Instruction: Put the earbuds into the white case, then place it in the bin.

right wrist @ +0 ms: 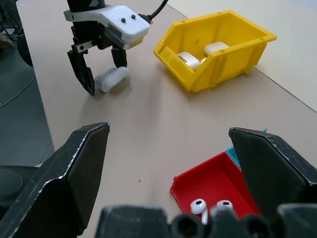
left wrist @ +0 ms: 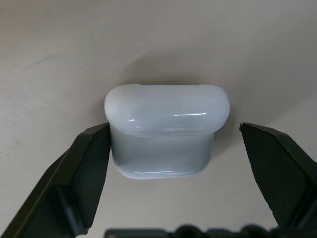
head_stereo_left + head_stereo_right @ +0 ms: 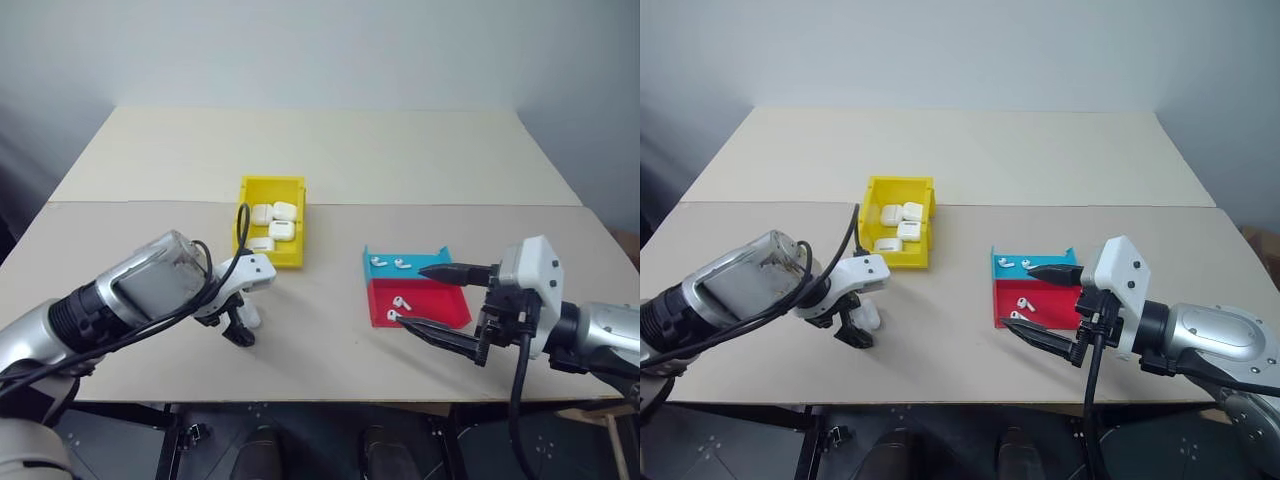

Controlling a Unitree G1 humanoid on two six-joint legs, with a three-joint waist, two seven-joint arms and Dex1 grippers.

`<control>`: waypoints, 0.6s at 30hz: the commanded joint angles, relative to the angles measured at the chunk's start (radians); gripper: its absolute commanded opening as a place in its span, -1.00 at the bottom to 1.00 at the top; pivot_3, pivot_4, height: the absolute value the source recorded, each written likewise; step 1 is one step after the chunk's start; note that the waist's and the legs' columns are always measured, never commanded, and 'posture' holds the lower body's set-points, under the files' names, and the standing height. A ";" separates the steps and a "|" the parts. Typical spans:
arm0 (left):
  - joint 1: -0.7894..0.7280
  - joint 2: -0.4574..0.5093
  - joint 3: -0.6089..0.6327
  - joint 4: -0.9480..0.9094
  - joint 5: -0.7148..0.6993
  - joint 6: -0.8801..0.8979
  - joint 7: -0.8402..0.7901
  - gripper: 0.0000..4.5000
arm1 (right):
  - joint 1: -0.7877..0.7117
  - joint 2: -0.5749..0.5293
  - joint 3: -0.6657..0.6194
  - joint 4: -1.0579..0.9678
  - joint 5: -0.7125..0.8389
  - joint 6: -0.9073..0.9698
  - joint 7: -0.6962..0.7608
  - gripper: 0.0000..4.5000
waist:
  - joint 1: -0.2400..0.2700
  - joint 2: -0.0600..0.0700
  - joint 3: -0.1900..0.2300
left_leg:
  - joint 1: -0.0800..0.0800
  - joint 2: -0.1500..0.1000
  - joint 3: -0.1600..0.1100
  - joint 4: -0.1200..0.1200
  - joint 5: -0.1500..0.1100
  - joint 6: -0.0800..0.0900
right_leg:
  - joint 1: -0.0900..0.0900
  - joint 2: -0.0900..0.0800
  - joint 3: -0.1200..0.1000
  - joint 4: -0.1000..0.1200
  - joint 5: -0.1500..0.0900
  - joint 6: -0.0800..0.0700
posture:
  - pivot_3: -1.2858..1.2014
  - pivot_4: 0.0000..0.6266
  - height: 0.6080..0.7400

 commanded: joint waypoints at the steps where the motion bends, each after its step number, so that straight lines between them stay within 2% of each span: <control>1: 0.025 0.034 -0.031 0.005 0.043 -0.041 0.021 0.97 | 0.002 0.003 -0.018 -0.035 0.020 -0.010 -0.003 1.00 | -0.001 0.000 0.000 | 0.000 0.000 0.000 0.000 0.000 0.000 | 0.000 0.000 0.000 0.000 0.000 0.000 | 0.03 -0.52 1.00; 8: 0.041 0.036 -0.050 0.029 0.098 -0.119 0.033 0.97 | -0.011 0.004 -0.006 -0.028 0.019 -0.008 -0.005 1.00 | 0.002 0.001 -0.001 | 0.004 0.000 0.000 0.000 0.000 0.000 | 0.004 0.000 0.000 0.000 0.000 0.000 | 0.03 -0.52 1.00; 11: 0.064 0.031 -0.037 0.023 0.123 -0.135 0.051 0.74 | -0.005 0.003 -0.005 -0.032 0.010 -0.012 -0.002 1.00 | 0.001 0.001 -0.001 | 0.010 0.000 0.000 0.000 0.000 0.000 | 0.011 0.000 0.000 -0.001 0.000 0.000 | 0.03 -0.52 1.00; 14: 0.080 0.035 -0.028 0.008 0.134 -0.137 0.049 0.29 | 0.010 0.003 -0.016 -0.038 0.010 -0.016 0.005 1.00 | 0.001 0.001 -0.001 | 0.012 0.000 0.000 0.000 0.000 0.000 | 0.014 0.000 0.000 -0.002 -0.001 0.000 | 0.03 -0.52 1.00; 18: 0.095 0.049 -0.006 -0.006 0.143 -0.154 0.042 0.25 | 0.025 0.000 -0.021 -0.040 0.000 -0.026 0.018 1.00 | 0.000 0.002 -0.001 | 0.013 0.000 0.000 -0.001 0.000 0.000 | 0.014 0.000 0.000 -0.002 -0.001 0.000 | 0.03 -0.52 1.00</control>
